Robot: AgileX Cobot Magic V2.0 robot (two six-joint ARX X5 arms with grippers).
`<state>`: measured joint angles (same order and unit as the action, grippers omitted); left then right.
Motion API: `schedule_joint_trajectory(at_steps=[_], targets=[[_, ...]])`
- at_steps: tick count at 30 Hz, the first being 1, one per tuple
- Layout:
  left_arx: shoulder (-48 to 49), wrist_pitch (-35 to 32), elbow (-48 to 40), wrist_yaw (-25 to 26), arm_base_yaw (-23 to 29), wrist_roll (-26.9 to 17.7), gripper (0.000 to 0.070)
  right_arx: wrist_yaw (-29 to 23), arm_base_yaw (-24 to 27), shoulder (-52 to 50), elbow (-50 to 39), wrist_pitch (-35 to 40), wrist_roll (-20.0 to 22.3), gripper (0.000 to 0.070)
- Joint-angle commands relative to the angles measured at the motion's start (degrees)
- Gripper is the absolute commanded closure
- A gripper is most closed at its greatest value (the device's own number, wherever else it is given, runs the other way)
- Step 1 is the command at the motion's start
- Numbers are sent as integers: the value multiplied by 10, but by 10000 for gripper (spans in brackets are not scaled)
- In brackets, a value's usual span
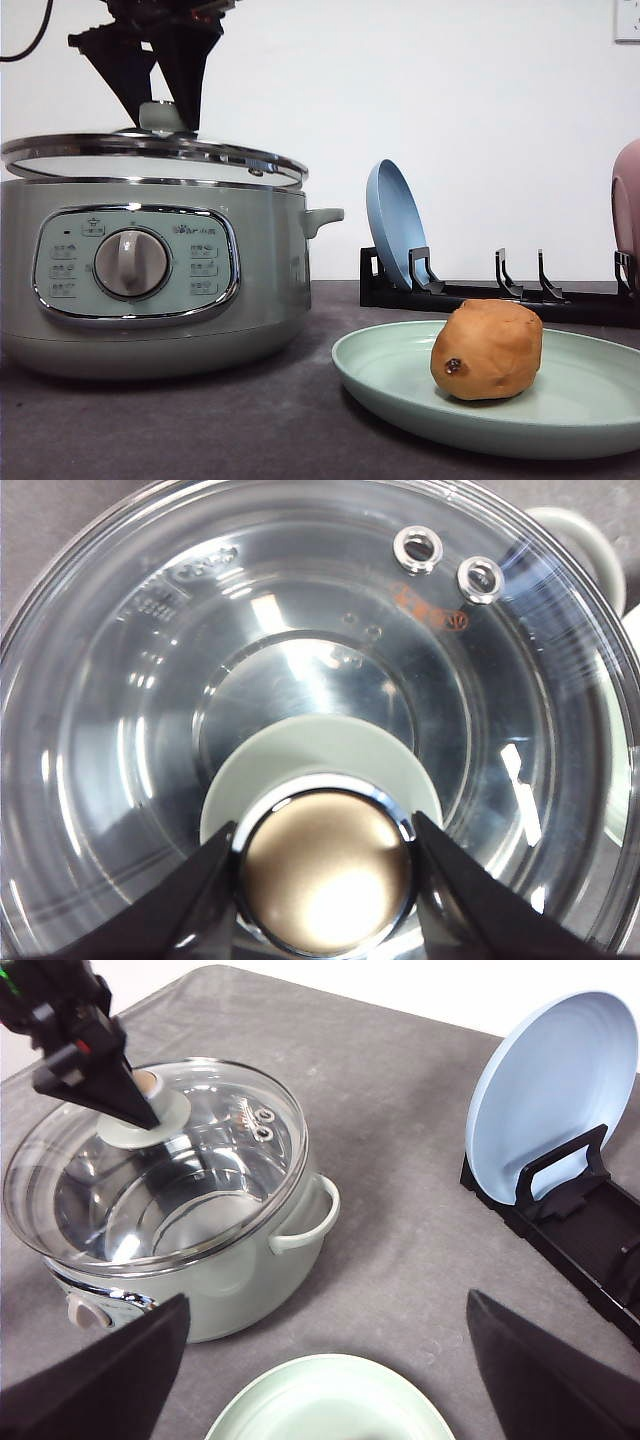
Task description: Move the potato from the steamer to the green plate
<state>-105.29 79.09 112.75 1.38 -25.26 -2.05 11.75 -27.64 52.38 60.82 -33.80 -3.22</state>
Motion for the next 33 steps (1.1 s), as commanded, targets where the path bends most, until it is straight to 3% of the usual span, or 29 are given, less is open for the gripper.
schedule_joint_trajectory(at_steps=[1,33], targets=[[-12,-8,18,-4,-2,-3,700,-2,-2,2,10,2,5,141],[-24,-22,18,-6,2,-8,700,2,-3,2,10,-14,7,141]])
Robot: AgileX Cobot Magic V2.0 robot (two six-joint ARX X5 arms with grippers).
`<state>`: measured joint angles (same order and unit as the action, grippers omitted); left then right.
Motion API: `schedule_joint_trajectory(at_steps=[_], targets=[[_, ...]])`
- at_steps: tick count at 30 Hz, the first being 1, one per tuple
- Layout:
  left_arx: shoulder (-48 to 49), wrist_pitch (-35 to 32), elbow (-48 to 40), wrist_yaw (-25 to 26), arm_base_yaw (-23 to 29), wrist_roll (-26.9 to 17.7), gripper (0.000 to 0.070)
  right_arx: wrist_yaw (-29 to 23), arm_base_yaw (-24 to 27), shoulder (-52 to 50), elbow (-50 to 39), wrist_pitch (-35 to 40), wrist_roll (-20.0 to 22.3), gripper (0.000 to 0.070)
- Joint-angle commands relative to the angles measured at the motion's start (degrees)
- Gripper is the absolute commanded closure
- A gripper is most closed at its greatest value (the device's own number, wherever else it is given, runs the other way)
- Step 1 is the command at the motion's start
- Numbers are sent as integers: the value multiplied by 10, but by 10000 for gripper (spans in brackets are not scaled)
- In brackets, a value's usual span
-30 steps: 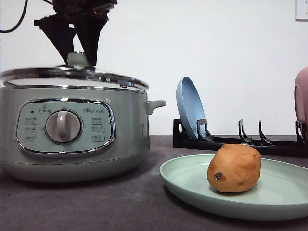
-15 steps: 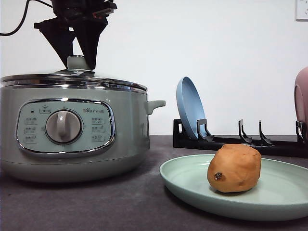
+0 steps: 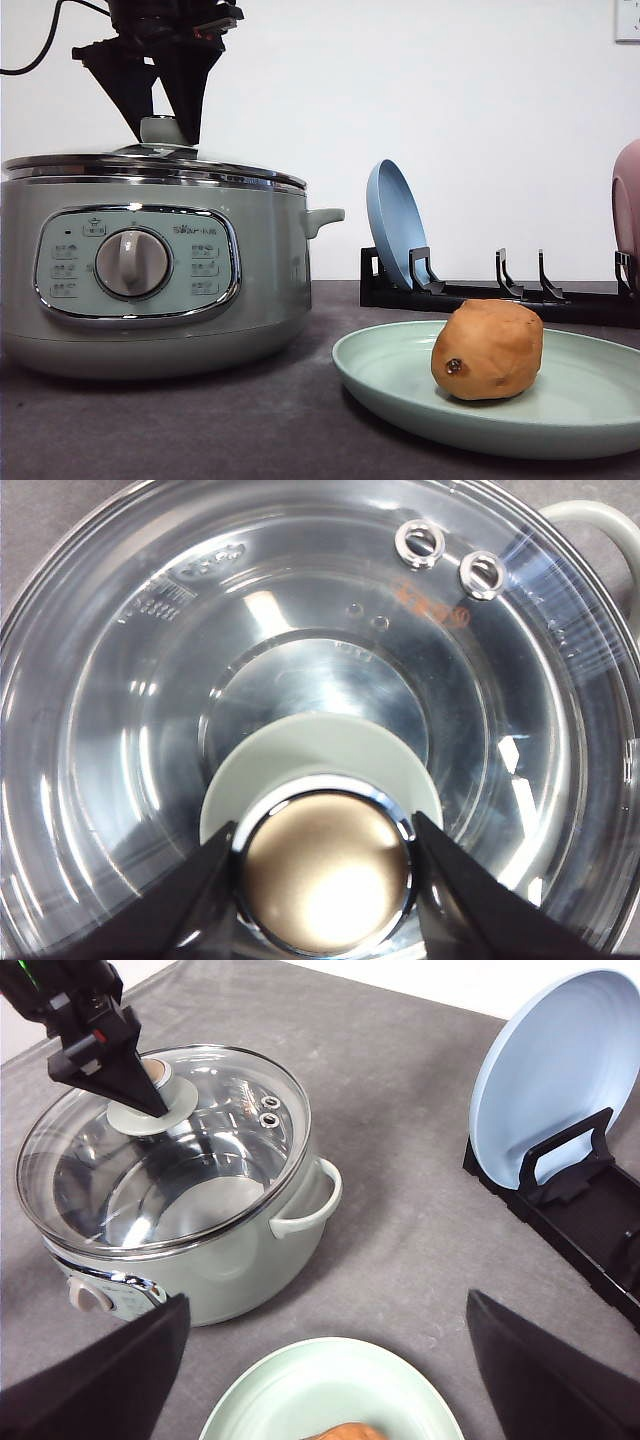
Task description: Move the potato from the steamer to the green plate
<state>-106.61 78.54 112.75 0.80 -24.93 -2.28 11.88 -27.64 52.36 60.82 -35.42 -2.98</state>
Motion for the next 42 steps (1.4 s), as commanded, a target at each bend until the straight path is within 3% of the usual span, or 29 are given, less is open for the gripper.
schedule_joint_trajectory(at_steps=[1,13,17,21,23,36,42], targets=[[-11,-17,18,0,-2,-6,700,1,-2,2,10,2,5,141],[-17,-18,3,0,-2,-7,683,1,-2,-17,10,2,6,141],[-17,-16,0,0,-2,-5,521,1,-2,-23,10,0,6,141],[-17,-5,0,0,-3,-1,269,1,-3,-23,10,-12,6,141],[-15,0,1,0,-3,-1,188,1,-3,-23,10,-20,6,141],[84,1,5,3,-3,2,184,4,-3,-23,10,-37,4,141],[150,11,5,64,-6,2,187,19,-3,-23,10,-76,0,141]])
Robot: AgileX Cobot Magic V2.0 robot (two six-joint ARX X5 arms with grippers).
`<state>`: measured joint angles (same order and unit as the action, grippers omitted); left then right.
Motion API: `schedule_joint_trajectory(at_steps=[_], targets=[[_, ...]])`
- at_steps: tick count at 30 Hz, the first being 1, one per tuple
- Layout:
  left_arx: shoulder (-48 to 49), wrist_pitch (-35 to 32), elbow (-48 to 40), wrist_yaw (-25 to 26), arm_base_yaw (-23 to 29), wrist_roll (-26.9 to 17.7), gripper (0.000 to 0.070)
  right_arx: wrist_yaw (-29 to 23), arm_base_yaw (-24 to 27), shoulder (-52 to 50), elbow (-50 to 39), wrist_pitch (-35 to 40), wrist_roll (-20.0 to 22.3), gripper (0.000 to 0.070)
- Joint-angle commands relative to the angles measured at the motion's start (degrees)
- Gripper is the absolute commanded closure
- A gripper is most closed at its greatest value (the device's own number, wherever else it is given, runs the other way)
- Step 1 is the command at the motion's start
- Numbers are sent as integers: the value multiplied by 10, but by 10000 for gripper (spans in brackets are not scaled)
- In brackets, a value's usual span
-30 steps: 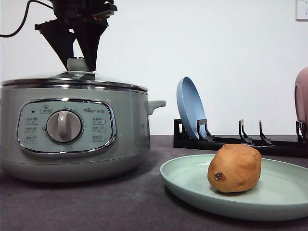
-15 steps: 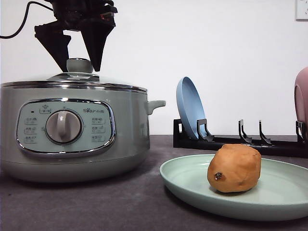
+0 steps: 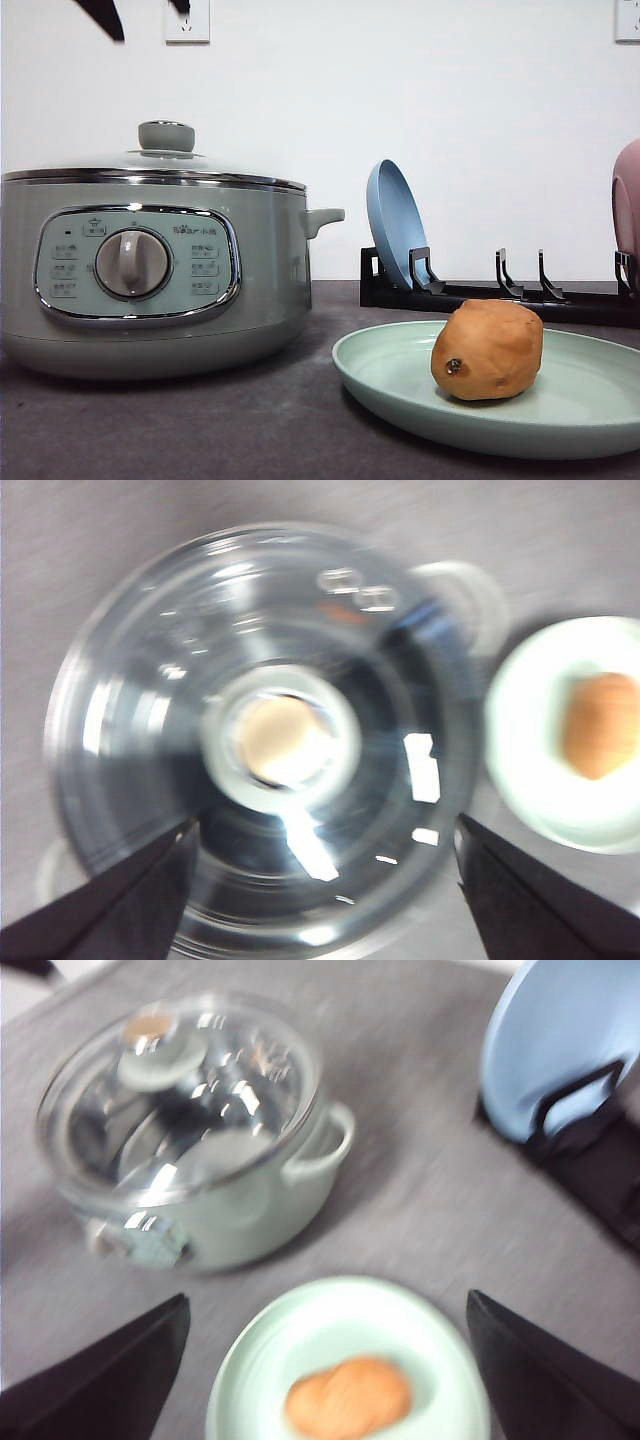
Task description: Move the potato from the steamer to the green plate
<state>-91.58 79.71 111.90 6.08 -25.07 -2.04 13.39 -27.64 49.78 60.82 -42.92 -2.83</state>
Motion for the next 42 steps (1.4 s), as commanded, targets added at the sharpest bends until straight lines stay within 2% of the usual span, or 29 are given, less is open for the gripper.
schedule_joint_trajectory(at_steps=[1,7,11,16,23,25,26,29,31,42], targets=[[10,2,13,23,-5,0,188,10,-3,3,10,-10,-5,141],[60,18,13,83,-6,2,191,62,-3,3,10,-69,-29,142],[81,29,13,105,-6,1,191,87,-3,3,10,-114,-34,142],[97,29,13,111,-10,2,191,92,-3,3,10,-160,-38,142],[99,29,13,111,-12,2,200,92,-3,3,10,-165,-38,143],[99,29,13,111,-12,2,262,91,-3,3,10,-165,-38,194],[99,29,13,111,-12,2,317,91,-3,3,10,-165,-38,257],[99,29,13,111,-12,2,578,91,-3,3,10,-165,-28,599],[99,29,13,111,-12,2,700,91,-3,3,10,-165,-21,700],[99,29,13,111,-12,1,700,91,-3,3,10,-156,-21,700]])
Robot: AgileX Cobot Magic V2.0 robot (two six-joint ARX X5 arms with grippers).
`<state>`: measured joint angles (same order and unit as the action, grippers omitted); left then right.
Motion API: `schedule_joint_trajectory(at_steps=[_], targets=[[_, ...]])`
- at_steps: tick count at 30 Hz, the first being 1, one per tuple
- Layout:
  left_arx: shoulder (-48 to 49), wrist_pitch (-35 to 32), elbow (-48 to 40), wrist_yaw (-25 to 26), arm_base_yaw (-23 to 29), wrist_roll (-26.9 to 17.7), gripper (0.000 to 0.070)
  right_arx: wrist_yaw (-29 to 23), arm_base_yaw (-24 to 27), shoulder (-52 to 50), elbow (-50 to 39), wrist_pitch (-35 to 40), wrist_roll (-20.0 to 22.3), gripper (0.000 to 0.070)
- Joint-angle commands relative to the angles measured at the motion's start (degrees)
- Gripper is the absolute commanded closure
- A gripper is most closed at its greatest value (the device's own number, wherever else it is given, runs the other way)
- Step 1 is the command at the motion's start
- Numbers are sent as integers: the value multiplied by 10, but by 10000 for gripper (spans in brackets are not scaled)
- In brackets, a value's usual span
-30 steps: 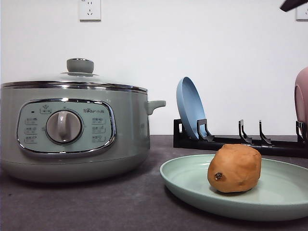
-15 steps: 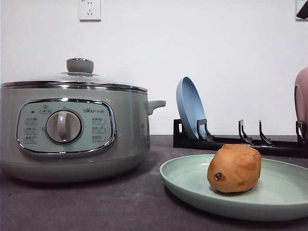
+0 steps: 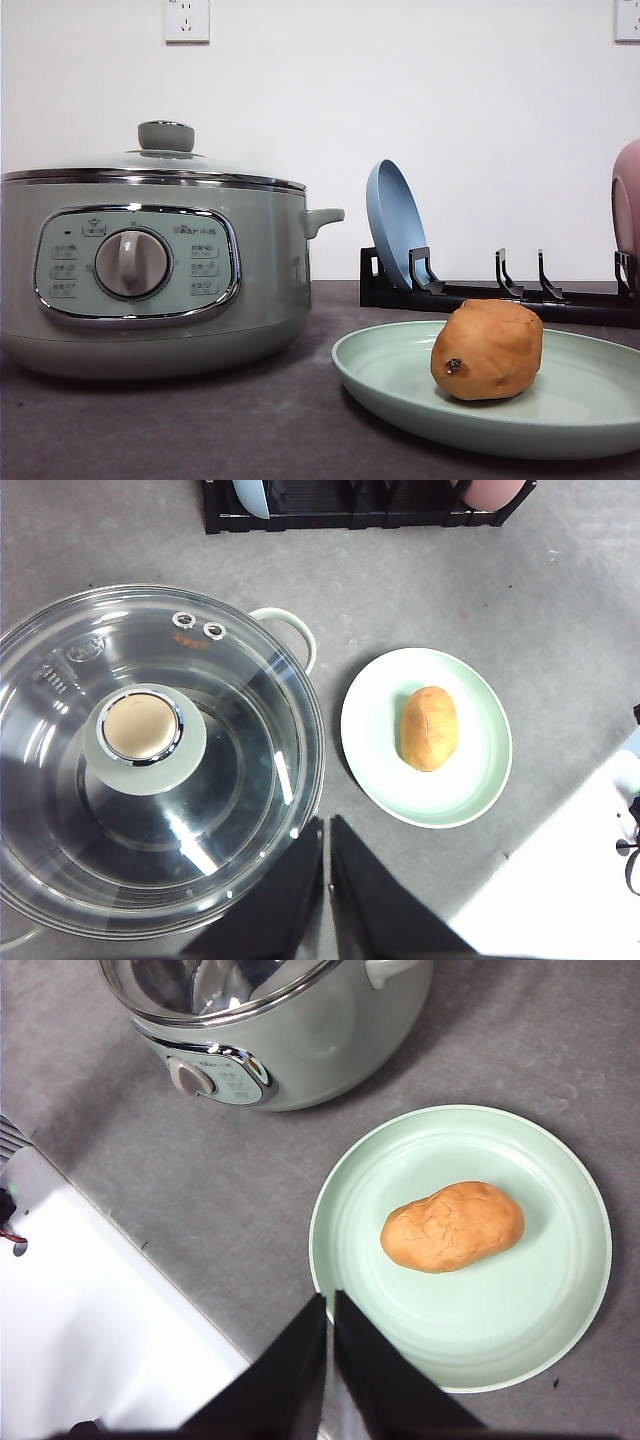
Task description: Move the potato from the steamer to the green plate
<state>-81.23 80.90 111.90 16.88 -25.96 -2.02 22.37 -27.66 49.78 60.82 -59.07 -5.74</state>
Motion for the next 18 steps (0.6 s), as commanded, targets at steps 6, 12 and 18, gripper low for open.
schedule_joint_trajectory(at_steps=[6,12,18], targets=[[-4,17,13,3,-3,1,700,-18,-3,3,10,14,2,700],[-4,17,13,3,-3,1,700,-16,-3,3,10,33,2,700],[-3,16,13,2,-3,-4,700,-16,-3,3,10,40,2,700]])
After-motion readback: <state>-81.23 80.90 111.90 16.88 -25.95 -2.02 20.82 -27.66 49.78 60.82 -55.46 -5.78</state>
